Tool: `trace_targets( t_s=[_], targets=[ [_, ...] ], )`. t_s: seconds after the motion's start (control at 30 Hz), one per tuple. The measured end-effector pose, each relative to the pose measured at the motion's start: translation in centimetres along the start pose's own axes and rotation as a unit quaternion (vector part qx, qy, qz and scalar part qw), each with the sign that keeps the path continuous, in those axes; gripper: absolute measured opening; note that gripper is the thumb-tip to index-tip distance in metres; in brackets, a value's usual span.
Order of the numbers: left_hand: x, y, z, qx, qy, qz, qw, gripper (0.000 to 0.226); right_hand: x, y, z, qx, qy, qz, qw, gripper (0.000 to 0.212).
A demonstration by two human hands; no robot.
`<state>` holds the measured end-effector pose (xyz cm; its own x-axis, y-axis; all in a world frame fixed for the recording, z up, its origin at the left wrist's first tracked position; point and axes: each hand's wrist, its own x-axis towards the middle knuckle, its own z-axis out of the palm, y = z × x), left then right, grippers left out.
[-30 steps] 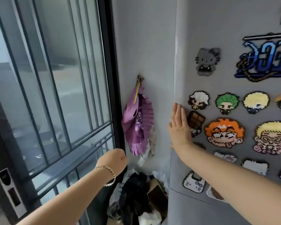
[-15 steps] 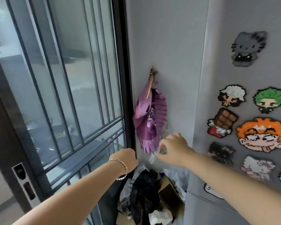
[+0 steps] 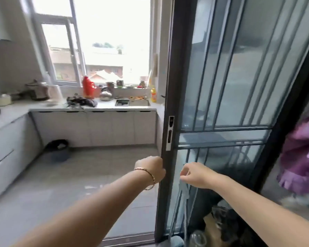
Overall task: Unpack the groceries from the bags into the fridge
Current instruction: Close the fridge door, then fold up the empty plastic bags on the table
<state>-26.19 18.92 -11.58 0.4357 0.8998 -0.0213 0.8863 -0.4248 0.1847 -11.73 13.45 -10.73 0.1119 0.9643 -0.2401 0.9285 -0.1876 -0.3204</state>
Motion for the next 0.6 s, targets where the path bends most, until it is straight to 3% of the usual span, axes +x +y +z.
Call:
trace_targets(
  t_s=[0.13,0.27,0.5,0.6],
  targets=[
    [-9.3,-10.2,0.4,-0.027,0.009,-0.141,0.990,0.025,-0.6,-9.8,6.3,-0.062,-0.003,-0.119,0.991,0.024],
    [-20.8,-20.0,0.8,-0.007,-0.002,-0.264,0.965,0.030,-4.1,-21.8,13.1,-0.166,0.003,-0.251,0.954,0.029],
    [-44.0,-35.6,-0.6,-0.021,0.019,-0.470,0.882,0.028,-14.2,-44.3,25.4,-0.201,-0.048,-0.443,0.872,0.029],
    [-54.7,-41.3,-1.8,-0.025,0.042,-0.536,0.843,0.028,-19.3,-54.5,30.6,-0.233,-0.074,-0.517,0.821,0.025]
  ],
)
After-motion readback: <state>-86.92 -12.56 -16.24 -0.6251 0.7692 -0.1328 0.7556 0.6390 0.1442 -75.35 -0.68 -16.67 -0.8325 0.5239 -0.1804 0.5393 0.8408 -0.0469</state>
